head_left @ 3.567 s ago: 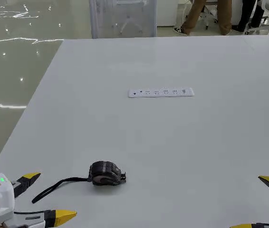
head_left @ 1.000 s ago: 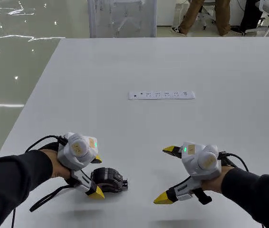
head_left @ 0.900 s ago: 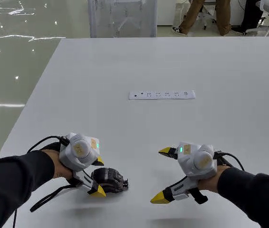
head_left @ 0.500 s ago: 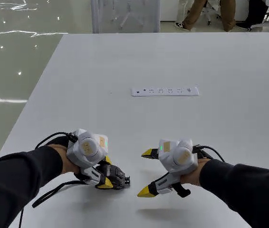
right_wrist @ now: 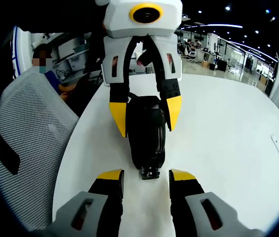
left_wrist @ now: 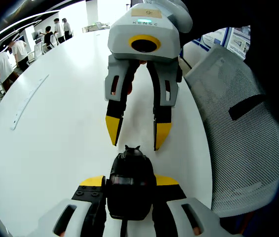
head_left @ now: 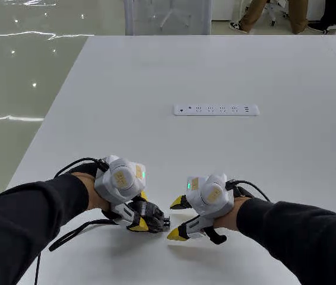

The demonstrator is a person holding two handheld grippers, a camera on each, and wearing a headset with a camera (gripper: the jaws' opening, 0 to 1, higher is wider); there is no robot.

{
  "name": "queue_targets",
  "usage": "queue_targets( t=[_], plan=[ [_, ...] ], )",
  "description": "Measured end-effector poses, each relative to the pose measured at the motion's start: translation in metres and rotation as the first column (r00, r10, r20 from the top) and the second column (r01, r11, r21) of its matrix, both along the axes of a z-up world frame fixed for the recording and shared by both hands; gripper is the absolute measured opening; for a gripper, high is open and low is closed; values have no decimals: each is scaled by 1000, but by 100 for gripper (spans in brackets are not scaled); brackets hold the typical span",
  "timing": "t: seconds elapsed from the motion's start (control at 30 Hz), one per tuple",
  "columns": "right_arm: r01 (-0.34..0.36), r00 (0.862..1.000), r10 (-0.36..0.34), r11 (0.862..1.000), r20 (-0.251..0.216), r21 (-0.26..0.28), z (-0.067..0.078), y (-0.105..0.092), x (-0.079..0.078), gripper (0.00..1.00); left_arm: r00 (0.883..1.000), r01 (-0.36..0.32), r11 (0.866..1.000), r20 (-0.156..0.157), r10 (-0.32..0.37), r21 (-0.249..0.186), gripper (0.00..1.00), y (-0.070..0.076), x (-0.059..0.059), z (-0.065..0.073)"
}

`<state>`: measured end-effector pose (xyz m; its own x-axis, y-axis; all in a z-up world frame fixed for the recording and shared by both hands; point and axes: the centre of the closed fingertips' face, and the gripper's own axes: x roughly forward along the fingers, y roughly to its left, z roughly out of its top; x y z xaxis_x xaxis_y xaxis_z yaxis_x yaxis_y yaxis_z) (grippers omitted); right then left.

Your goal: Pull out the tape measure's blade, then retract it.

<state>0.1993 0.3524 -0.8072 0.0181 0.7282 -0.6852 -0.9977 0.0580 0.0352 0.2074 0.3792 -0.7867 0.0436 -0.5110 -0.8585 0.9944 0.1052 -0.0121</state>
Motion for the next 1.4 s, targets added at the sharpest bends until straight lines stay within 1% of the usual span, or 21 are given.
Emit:
queue_targets(
  t=[0.03, 0.13, 0.17, 0.2, 0.23, 0.3, 0.33, 0.37, 0.4, 0.47, 0.53, 0.73, 0.83, 0.87, 0.9, 1.07, 1.17, 1.23, 1.27, 1.3, 1.4],
  plan=[
    [-3, 1000, 3, 1000, 11, -2, -2, 1, 0, 32, 1000, -1, 1000, -2, 1, -1, 32, 0, 0, 0],
    [-13, 1000, 13, 1000, 18, -18, -7, 1, 0, 29, 1000, -5, 1000, -5, 5, -2, 32, 0, 0, 0],
    [-13, 999, 13, 1000, 31, -26, -8, 1, 2, 27, 1000, -7, 1000, -7, 7, -1, 32, 0, -1, 0],
    [-7, 998, 9, 999, 56, -33, -9, 2, 6, 24, 1000, -12, 1000, -11, 12, 1, 32, 1, 0, -1],
    [-3, 998, 5, 999, 63, -40, -11, 2, 8, 20, 1000, -15, 1000, -13, 15, 1, 32, 1, 0, -1],
    [-1, 998, 3, 999, 56, -40, -11, 4, 10, 17, 1000, -20, 1000, -15, 20, 0, 32, 1, -1, -1],
    [4, 999, -2, 999, 41, -33, -10, 6, 9, 18, 1000, -24, 1000, -16, 24, -1, 33, 1, 0, -1],
    [-1, 999, 2, 999, 42, -33, -10, 7, 9, 18, 999, -26, 1000, -18, 26, -2, 33, 1, -1, -1],
    [-15, 999, 17, 999, 50, -45, -12, 7, 8, 16, 999, -27, 1000, -19, 27, -1, 33, 1, 0, -1],
    [-42, 998, 44, 997, 41, -65, -17, 8, 4, 13, 999, -27, 1000, -20, 27, 2, 33, 1, 0, -1],
    [-63, 994, 71, 994, 84, -87, -18, 8, 6, 13, 999, -27, 1000, -21, 27, 5, 33, 1, 0, -1],
    [-45, 997, 51, 995, 64, -94, -18, 8, 7, 13, 1000, -22, 1000, -13, 22, -3, 32, 0, -1, -1],
    [0, 999, 4, 995, 41, -100, -19, 7, 10, 15, 1000, -15, 1000, -6, 15, 5, 32, 1, -1, -1],
    [-10, 999, 15, 995, 43, -99, -20, 7, 8, 14, 1000, -14, 1000, -6, 14, 6, 32, 1, 0, -1],
    [-4, 999, 8, 995, 35, -96, -20, 8, 6, 13, 1000, -14, 1000, -6, 14, 9, 32, 2, 0, -1],
    [-12, 999, 15, 996, 33, -89, -20, 7, 8, 11, 1000, -6, 1000, 0, 6, 22, 32, 2, 1, -2],
    [-14, 999, 17, 996, 29, -86, -19, 7, 8, 11, 1000, -14, 1000, -2, 15, 23, 32, 3, 1, -2],
    [-5, 1000, 6, 997, 19, -81, -18, 5, 10, 11, 1000, -27, 999, -6, 28, 25, 32, 3, 2, -2],
    [5, 1000, -5, 997, 2, -71, -17, 4, 10, 11, 1000, -23, 999, -4, 23, 29, 32, 4, 2, -2],
    [7, 1000, -7, 997, -2, -71, -17, 4, 10, 11, 1000, -22, 999, -4, 22, 29, 32, 4, 2, -2],
    [3, 1000, -4, 997, -2, -74, -16, 4, 8, 10, 1000, -26, 999, -6, 26, 28, 32, 5, 2, -2]
  ],
)
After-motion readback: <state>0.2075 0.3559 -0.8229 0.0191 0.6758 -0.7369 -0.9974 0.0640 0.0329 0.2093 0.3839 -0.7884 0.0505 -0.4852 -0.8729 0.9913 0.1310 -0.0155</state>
